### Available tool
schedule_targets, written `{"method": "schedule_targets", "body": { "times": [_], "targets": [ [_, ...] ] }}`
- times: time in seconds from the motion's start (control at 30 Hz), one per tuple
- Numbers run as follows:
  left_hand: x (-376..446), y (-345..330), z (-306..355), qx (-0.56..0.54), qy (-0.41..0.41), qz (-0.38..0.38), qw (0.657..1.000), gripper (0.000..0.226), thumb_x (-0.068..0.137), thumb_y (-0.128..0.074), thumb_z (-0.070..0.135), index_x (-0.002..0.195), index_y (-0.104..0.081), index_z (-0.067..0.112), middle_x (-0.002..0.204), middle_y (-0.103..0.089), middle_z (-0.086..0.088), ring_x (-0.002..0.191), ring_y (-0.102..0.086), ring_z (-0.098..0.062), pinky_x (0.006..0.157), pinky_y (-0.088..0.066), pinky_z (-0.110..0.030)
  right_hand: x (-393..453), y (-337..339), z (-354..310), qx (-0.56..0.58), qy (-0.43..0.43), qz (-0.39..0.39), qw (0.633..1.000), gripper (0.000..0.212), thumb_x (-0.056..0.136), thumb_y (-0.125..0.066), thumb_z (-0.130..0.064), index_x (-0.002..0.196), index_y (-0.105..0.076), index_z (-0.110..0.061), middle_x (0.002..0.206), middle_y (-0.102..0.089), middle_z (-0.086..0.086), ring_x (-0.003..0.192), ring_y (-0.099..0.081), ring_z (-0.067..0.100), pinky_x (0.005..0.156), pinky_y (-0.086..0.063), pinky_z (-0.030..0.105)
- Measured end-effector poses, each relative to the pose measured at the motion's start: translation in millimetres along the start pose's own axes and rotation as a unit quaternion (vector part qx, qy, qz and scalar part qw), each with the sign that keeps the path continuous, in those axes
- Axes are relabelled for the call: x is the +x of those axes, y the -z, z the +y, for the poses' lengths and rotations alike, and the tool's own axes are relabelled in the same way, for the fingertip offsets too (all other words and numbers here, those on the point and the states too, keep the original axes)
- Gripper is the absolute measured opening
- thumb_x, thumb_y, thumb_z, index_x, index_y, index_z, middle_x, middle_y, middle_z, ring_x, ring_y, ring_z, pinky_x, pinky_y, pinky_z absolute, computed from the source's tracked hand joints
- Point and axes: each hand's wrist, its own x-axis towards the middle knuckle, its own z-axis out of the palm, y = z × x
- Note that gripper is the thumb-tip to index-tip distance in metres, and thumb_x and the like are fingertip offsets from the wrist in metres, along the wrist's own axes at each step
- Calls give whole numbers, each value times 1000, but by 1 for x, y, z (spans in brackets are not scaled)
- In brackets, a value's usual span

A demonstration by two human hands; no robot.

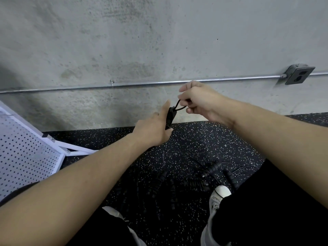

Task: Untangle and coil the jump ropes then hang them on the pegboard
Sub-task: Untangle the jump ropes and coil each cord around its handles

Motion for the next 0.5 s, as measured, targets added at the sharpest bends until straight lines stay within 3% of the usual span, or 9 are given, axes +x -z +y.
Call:
{"method": "schedule_targets", "body": {
  "times": [0.07, 0.13, 0.23, 0.3, 0.37, 0.5],
  "targets": [
    [-2, 0, -1, -84, 3, -27, 996, 91, 97, -61, 49, 160, 4, 36, 145, -54, -3, 119, -61, -29, 90, -50, -42, 3, 3, 0, 3, 5, 8, 1000, 21, 92, -56, 3, 95, -52, -18, 65, -53, 1, 50, -45, 9, 49, -38, 24],
    [-3, -1, -1, -234, 12, -53, 971, 87, 95, -67, 44, 160, -8, 36, 137, -57, 4, 117, -60, -21, 94, -46, -34, 6, 5, 0, -12, 22, 0, 1000, 18, 93, -58, -1, 94, -54, -18, 62, -55, 1, 49, -43, 9, 50, -42, 23],
    [-5, -4, -4, -368, 45, -46, 928, 74, 95, -71, 36, 154, -26, 30, 125, -55, 10, 111, -59, -12, 85, -41, -24, 8, 6, 4, -59, 25, -41, 997, 12, 96, -64, -12, 102, -58, -20, 72, -68, 0, 53, -48, 8, 57, -52, 25],
    [-6, -9, -9, -407, 90, -55, 907, 70, 95, -71, 34, 151, -29, 27, 117, -57, 10, 98, -59, -7, 79, -45, -23, 11, 9, 10, -102, -6, -78, 992, 16, 99, -63, -21, 114, -58, -21, 93, -73, 0, 63, -57, 10, 69, -57, 31],
    [-4, -18, -18, -419, 126, -65, 897, 71, 92, -75, 35, 148, -32, 24, 115, -60, 5, 98, -61, -11, 88, -51, -32, 15, 15, 17, -169, -37, -117, 978, 24, 102, -59, -26, 125, -55, -22, 111, -69, 3, 74, -63, 14, 78, -59, 34],
    [9, -45, -30, -398, 175, -78, 897, 78, 86, -81, 35, 147, -36, 18, 122, -60, 1, 104, -60, -17, 89, -46, -31, 24, 24, 31, -281, -61, -183, 940, 25, 103, -58, -30, 127, -54, -28, 120, -66, 0, 86, -68, 14, 80, -61, 32]
  ]
}}
